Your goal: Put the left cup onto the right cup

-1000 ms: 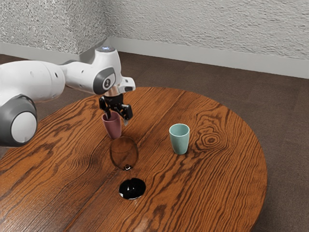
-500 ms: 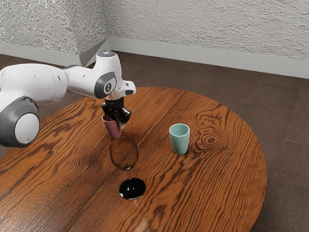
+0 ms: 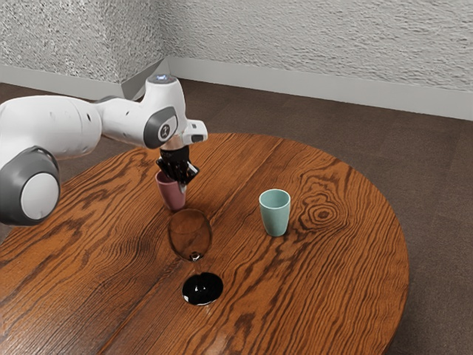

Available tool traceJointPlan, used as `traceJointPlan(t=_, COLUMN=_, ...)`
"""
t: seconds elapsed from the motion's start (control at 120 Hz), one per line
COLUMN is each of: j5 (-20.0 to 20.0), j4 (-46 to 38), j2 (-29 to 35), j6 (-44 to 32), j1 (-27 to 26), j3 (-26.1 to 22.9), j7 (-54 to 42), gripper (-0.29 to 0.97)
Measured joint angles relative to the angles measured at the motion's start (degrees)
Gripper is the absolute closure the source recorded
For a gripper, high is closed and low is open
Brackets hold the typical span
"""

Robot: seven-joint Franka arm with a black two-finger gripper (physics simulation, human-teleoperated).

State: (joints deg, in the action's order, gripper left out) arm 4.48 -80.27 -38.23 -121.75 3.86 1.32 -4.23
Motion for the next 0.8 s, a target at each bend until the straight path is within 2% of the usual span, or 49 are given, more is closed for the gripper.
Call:
traceJointPlan(t=0.258, j5=0.78, j4=0.66, j2=3.02, j6=0.64, j1=-0.16, j3=-0.98, j7=0.41, gripper=0.78)
traceJointPlan(t=0.425, j5=1.16, j4=5.50, j2=3.09, j6=3.85, j1=-0.17, j3=-4.36, j7=0.72, gripper=0.78)
traceJointPlan(t=0.592, j5=4.56, j4=11.04, j2=3.51, j6=10.11, j1=-0.08, j3=-11.03, j7=2.33, gripper=0.79)
traceJointPlan(t=0.8, j5=11.53, j4=12.14, j2=3.86, j6=15.78, j1=0.00, j3=-22.06, j7=6.18, gripper=0.79)
